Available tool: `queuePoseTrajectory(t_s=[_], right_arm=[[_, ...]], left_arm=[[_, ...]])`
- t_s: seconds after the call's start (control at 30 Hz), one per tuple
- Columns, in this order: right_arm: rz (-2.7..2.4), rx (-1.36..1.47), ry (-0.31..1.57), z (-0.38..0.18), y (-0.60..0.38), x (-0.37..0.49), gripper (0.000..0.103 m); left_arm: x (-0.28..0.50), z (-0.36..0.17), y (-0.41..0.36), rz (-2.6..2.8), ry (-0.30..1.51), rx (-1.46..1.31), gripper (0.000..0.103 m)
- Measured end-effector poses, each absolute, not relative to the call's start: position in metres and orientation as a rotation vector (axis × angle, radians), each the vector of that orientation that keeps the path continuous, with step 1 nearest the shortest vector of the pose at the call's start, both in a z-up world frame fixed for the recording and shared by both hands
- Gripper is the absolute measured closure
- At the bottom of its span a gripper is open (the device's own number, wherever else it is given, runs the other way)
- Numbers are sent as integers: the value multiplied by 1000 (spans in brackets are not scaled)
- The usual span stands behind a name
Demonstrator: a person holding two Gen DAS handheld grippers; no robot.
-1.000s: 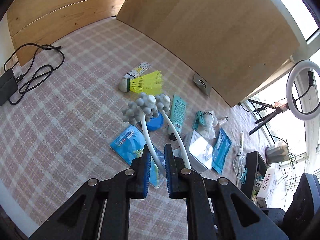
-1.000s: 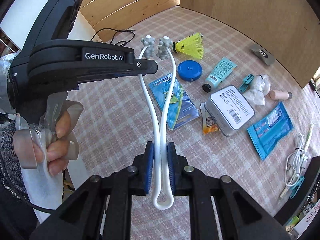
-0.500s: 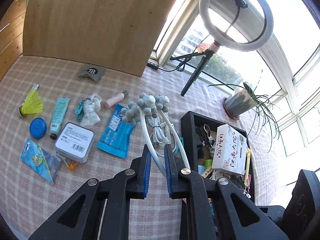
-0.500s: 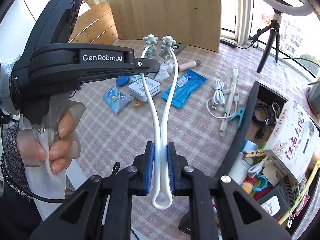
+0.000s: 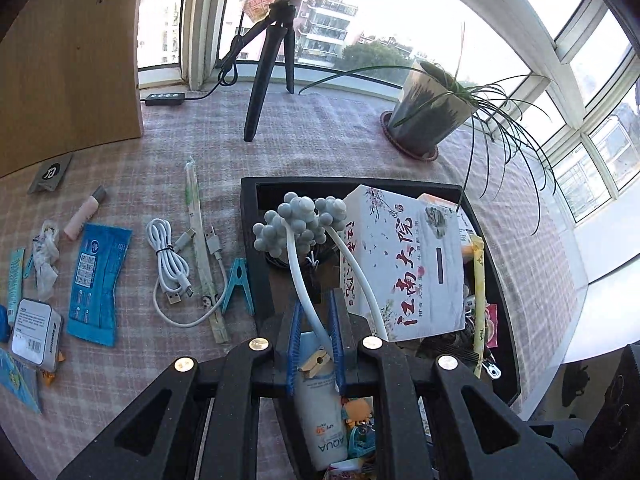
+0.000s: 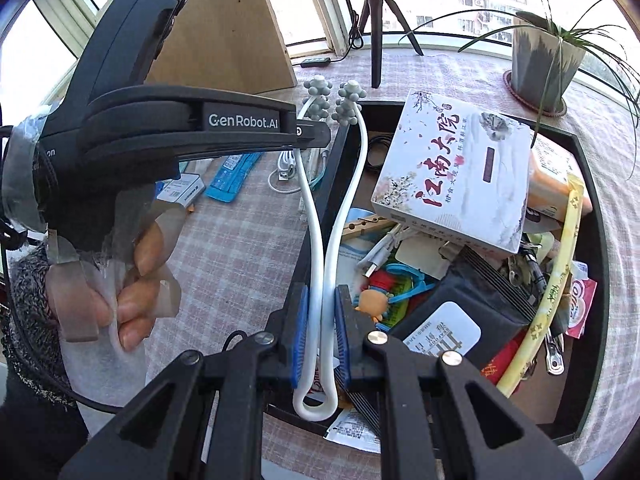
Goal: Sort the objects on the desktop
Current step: 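Carry the massage roller into the black tray and open the right gripper, then move both grippers back over the table toward the remaining items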
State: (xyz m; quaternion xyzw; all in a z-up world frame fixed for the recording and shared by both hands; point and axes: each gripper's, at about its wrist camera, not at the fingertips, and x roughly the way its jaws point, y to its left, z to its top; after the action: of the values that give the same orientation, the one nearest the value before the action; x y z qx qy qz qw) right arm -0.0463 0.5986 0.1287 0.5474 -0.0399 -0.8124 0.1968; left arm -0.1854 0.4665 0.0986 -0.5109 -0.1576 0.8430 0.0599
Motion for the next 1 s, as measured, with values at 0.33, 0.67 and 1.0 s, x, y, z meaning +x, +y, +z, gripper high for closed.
queuePoseTrajectory(t_s=[0.33, 0.67, 1.0], right_arm=[[-2310, 1571, -201, 131, 623, -56, 74], [-2322, 1514, -106, 140, 602, -68, 74], [-2284, 1446, -76, 143, 549, -80, 63]], left_arm=[[-194, 102, 468, 2570, -414, -1553, 49], [-166, 101, 426, 2610, -483, -1578, 49], [-121, 99, 344, 2694, -578, -1622, 49]])
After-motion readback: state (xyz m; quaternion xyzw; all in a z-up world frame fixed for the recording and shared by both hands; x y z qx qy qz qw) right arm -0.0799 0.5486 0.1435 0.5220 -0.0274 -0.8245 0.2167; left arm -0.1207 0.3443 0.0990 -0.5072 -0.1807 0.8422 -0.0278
